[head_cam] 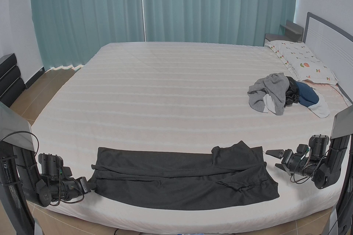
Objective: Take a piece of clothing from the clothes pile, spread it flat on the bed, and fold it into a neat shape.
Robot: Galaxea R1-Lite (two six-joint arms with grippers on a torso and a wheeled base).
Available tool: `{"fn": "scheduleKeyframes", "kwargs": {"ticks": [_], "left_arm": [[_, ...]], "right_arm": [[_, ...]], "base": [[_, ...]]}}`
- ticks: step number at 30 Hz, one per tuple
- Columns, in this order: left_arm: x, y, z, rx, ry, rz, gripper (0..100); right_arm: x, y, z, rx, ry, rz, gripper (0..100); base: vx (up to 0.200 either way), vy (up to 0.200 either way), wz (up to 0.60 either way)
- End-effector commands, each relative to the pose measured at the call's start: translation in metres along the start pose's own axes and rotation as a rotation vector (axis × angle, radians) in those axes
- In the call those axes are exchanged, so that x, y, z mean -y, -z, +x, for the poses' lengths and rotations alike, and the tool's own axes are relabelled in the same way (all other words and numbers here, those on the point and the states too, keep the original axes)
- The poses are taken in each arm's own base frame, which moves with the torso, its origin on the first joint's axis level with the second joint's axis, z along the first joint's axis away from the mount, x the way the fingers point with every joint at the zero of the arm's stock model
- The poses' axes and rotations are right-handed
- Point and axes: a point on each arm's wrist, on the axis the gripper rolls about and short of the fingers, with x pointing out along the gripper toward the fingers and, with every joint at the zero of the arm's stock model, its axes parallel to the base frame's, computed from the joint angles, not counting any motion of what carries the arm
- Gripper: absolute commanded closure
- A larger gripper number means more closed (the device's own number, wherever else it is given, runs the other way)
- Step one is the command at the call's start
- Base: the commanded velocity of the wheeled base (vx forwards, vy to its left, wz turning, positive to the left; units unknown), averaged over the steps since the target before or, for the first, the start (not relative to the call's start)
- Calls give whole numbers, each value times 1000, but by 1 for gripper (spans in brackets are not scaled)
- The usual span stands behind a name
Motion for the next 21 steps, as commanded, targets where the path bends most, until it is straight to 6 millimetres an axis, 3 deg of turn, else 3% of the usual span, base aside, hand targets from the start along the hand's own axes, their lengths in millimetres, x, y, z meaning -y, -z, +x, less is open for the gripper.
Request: {"fn": "scheduleKeyframes", "kwargs": {"ticks": [1, 17, 18, 21], "left_arm": [[-1, 5, -5, -3, -40, 3, 100], [-2, 10, -11, 1, -105, 23, 100], [-2, 9, -11, 2, -103, 23, 0], [-1, 7, -12, 17, -98, 24, 0]], "right_arm": [[0, 0, -1, 1, -2, -2, 0], [0, 1, -1, -1, -2, -2, 0], [0, 1, -1, -1, -2, -2, 0], [0, 0, -1, 3, -3, 0, 0]], "base": [[0, 0, 0], [0, 0, 0], [0, 0, 0], [0, 0, 0]]}}
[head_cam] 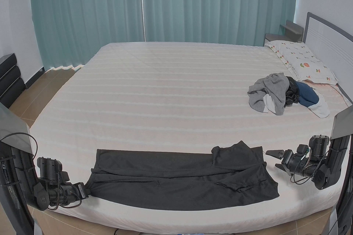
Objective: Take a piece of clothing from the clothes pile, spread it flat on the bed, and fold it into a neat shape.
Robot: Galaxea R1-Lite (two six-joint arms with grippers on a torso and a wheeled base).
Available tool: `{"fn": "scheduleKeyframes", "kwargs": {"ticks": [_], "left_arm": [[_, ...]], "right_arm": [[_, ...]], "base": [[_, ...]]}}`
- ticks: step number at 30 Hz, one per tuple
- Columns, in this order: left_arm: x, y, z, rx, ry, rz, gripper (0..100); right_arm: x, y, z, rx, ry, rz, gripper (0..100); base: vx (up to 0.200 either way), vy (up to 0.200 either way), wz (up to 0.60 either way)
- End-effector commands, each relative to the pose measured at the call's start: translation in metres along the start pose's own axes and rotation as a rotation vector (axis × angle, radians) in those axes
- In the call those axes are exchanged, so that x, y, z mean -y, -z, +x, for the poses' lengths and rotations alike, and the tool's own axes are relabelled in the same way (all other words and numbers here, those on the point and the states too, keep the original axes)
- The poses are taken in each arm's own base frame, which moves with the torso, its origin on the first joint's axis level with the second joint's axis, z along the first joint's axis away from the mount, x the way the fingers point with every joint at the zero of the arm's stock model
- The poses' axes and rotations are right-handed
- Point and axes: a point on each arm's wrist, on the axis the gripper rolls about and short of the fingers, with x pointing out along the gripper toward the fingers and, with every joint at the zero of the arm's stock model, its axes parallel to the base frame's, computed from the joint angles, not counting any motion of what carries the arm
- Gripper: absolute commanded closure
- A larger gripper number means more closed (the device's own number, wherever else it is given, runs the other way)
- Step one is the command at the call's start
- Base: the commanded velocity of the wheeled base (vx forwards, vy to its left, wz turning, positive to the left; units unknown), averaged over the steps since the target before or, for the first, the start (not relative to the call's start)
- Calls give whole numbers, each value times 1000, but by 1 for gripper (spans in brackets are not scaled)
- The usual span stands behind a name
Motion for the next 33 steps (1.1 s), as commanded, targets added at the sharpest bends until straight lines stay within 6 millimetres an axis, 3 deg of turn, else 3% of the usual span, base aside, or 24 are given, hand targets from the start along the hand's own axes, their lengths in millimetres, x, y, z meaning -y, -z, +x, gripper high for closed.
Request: {"fn": "scheduleKeyframes", "kwargs": {"ticks": [1, 11, 13, 22, 33], "left_arm": [[1, -2, -2, 18, 6, -2, 0], [9, -25, -14, 121, 130, -7, 0], [15, -45, -4, 167, 154, 8, 0], [35, -82, 24, 62, 189, 71, 0], [42, -79, 44, -49, 149, 269, 0]], "right_arm": [[0, -2, 0, 6, -2, 0, 0], [0, -3, 1, 10, -8, -2, 0], [0, -4, 2, 12, -14, 29, 0], [0, -3, 2, -10, -59, 85, 0], [2, 0, 4, -19, -51, 90, 0]], "base": [[0, 0, 0], [0, 0, 0], [0, 0, 0], [0, 0, 0], [0, 0, 0]]}}
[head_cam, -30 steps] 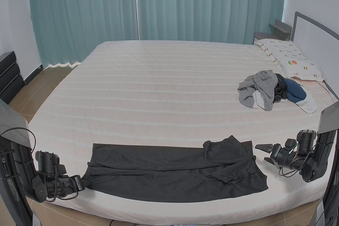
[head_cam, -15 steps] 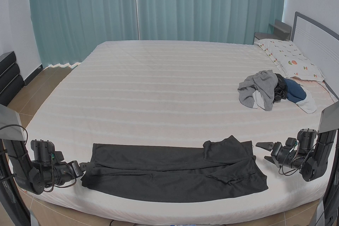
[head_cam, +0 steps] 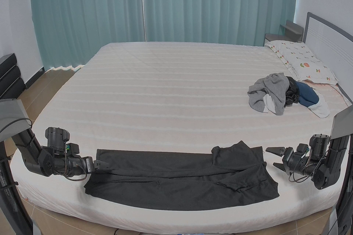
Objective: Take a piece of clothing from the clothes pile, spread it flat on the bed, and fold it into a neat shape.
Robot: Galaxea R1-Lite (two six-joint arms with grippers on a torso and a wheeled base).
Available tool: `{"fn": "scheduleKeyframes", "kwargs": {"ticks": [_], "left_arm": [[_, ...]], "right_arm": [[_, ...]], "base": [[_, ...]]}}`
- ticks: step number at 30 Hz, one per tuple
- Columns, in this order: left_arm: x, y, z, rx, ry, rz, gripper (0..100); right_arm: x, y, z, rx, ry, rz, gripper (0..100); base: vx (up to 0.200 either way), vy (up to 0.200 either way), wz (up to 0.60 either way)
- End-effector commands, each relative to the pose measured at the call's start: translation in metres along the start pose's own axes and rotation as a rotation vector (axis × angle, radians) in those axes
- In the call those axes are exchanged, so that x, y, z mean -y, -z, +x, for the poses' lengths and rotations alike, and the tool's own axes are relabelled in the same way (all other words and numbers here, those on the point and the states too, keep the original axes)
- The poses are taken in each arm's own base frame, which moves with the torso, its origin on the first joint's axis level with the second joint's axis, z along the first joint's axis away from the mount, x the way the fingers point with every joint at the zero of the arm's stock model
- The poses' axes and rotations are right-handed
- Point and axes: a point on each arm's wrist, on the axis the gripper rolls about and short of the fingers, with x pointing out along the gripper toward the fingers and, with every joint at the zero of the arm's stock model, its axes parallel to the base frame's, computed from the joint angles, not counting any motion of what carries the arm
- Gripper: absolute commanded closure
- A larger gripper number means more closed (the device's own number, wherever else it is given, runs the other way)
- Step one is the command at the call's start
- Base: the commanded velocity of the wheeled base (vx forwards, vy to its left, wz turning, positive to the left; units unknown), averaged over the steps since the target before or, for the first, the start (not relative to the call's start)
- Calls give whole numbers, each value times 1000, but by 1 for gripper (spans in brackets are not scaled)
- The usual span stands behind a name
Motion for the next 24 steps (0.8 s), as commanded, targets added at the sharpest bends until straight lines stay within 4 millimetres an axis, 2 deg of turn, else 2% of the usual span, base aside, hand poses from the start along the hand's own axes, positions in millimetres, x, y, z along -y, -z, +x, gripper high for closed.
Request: {"fn": "scheduleKeyframes", "kwargs": {"ticks": [1, 10, 24], "left_arm": [[3, 1, 11, -21, -12, 35, 0], [4, 11, 21, -60, -36, 48, 0], [0, 4, 25, -6, -89, 62, 0]], "right_arm": [[2, 2, 1, -10, 5, 5, 0], [1, 4, 1, -17, 4, 2, 0], [0, 4, 3, -14, 2, -6, 0]], "base": [[0, 0, 0], [0, 0, 0], [0, 0, 0]]}}
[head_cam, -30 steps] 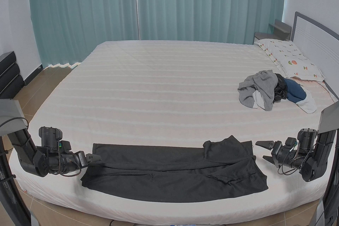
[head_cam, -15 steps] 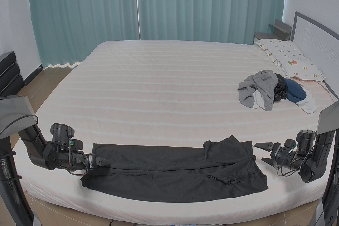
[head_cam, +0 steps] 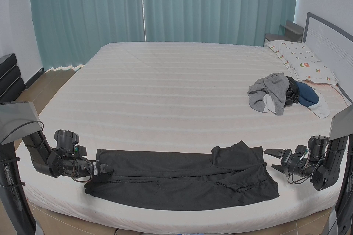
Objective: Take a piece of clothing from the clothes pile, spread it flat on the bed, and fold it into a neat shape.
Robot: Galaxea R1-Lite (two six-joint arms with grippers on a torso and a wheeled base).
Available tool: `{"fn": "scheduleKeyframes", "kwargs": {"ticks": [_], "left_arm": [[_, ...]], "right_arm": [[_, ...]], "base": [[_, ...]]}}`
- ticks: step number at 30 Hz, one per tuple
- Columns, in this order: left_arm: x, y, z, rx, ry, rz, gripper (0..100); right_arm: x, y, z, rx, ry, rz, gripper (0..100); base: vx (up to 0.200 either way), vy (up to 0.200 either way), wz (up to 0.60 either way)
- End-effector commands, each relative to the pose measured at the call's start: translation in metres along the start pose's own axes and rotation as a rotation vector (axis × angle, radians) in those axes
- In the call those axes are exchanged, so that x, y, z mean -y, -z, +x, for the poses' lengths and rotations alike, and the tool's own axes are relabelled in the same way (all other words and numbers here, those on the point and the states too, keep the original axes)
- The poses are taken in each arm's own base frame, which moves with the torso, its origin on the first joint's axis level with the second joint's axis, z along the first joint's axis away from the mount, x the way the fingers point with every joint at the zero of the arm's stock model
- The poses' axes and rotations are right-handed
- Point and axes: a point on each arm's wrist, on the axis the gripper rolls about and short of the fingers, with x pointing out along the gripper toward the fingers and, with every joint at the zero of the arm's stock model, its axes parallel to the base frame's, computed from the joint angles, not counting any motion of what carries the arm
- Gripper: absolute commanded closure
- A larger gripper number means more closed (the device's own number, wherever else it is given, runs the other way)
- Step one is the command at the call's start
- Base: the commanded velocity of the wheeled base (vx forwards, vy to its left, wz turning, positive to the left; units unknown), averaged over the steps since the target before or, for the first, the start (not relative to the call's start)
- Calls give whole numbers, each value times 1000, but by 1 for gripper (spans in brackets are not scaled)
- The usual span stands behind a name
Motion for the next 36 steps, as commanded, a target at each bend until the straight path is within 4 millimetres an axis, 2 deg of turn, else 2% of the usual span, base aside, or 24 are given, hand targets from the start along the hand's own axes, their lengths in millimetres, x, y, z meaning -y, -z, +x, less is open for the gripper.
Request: {"fn": "scheduleKeyframes", "kwargs": {"ticks": [1, 9, 10, 31, 36], "left_arm": [[-1, 4, 5, -11, -2, 7, 0], [1, 7, 7, -10, 8, 9, 0], [1, 7, 8, -11, 8, 9, 100], [7, -3, 3, 39, 21, 0, 100], [9, -3, 4, 39, 25, -25, 100]], "right_arm": [[0, 0, 0, 1, 0, -2, 0], [0, 0, 0, 2, 0, -3, 0], [0, -1, 0, 3, 0, -2, 0], [4, -7, -2, 14, -9, 15, 0], [4, -10, 0, 18, -20, 10, 0]], "base": [[0, 0, 0], [0, 0, 0], [0, 0, 0], [0, 0, 0], [-200, 0, 0]]}}
